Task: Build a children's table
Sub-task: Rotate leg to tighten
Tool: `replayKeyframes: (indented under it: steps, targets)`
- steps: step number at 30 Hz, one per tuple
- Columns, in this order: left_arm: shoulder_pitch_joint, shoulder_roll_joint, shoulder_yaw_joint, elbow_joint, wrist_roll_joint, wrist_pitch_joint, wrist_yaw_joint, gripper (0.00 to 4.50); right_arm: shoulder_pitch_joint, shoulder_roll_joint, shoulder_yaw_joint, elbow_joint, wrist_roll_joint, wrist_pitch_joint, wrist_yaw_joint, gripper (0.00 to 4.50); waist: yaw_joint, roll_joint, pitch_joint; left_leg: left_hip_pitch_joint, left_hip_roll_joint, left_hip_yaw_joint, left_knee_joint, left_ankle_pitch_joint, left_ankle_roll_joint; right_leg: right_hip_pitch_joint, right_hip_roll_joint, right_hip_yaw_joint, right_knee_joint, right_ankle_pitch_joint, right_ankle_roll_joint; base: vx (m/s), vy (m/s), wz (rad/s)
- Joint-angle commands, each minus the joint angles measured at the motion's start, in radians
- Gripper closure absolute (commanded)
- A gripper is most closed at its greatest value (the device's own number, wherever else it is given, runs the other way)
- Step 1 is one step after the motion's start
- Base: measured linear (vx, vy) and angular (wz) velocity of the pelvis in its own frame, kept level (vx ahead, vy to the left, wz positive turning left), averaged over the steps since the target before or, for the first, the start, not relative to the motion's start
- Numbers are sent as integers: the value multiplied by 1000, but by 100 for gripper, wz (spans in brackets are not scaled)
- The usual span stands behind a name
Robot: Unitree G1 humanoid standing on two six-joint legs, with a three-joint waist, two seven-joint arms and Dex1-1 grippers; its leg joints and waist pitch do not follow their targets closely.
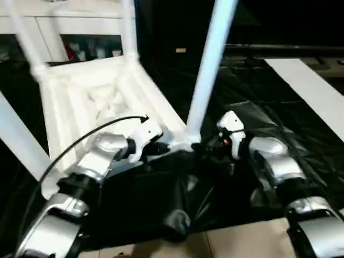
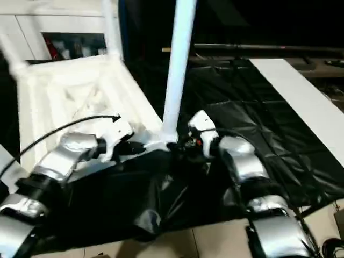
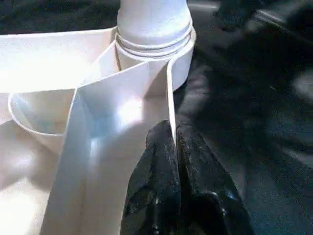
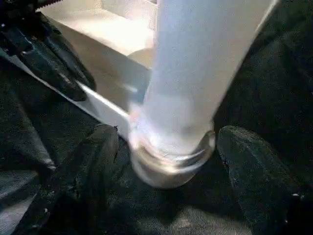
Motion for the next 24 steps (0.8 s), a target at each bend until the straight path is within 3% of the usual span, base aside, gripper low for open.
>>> replayKeyframes:
  steps: [1, 2, 5, 6, 8, 13, 18, 21, 24]
  targets:
    - [53, 12, -94, -18, 0, -18, -138, 450, 33, -20, 22, -56, 14, -3, 49, 100, 0, 13, -64, 7, 25, 9, -57, -168, 65, 55, -50, 49, -44, -125, -254, 0, 0, 0]
    - [53, 12, -94, -18, 0, -18, -138, 450, 33, -20, 22, -56, 14, -3, 49, 100, 1, 12, -63, 4, 25, 10, -59, -180, 60, 57, -49, 49, -45, -142, -247, 0, 0, 0]
    - [68, 37, -106, -60, -7, -14, -193, 450, 68, -29, 42, -116, 20, 7, 94, 100, 7, 17, -62, 12, 28, 10, -61, -213, 46, 51, -49, 49, -50, -169, -239, 0, 0, 0]
    - [68, 44, -109, -64, -4, -18, -199, 450, 76, -31, 48, -130, 17, 8, 104, 100, 6, 15, -60, 8, 28, 9, -63, -227, 41, 53, -49, 49, -49, -187, -234, 0, 0, 0]
    - [62, 46, -105, -54, 3, -31, -189, 450, 84, -36, 52, -146, 18, 6, 119, 100, 8, 13, -59, 13, 27, 10, -63, -254, 30, 47, -50, 51, -55, -230, -219, 0, 0, 0]
    - [58, 58, -89, -55, 13, -57, -188, 450, 115, -51, 47, -219, 29, 35, 134, 100, 8, 10, -59, 7, 24, 6, -65, -235, 26, 52, -51, 52, -58, -261, -188, 0, 0, 0]
    - [59, 65, -64, -84, -23, -14, -209, 423, 154, -81, 42, -290, 39, 55, 142, 96, 9, 8, -63, 3, 23, 6, -62, -190, 35, 56, -49, 52, -49, -196, -200, 0, 0, 0]
    - [80, 88, -53, -142, -55, -5, -245, 388, 209, -130, 17, -381, 61, 88, 160, 95, 7, 5, -64, 2, 23, 7, -59, -169, 46, 59, -47, 53, -44, -158, -207, 0, 0, 0]
    - [111, 105, -33, -209, -80, -33, -250, 381, 258, -177, -13, -451, 80, 119, 175, 95, 4, 1, -66, 0, 23, 8, -56, -147, 61, 61, -47, 53, -39, -114, -222, 0, 0, 0]
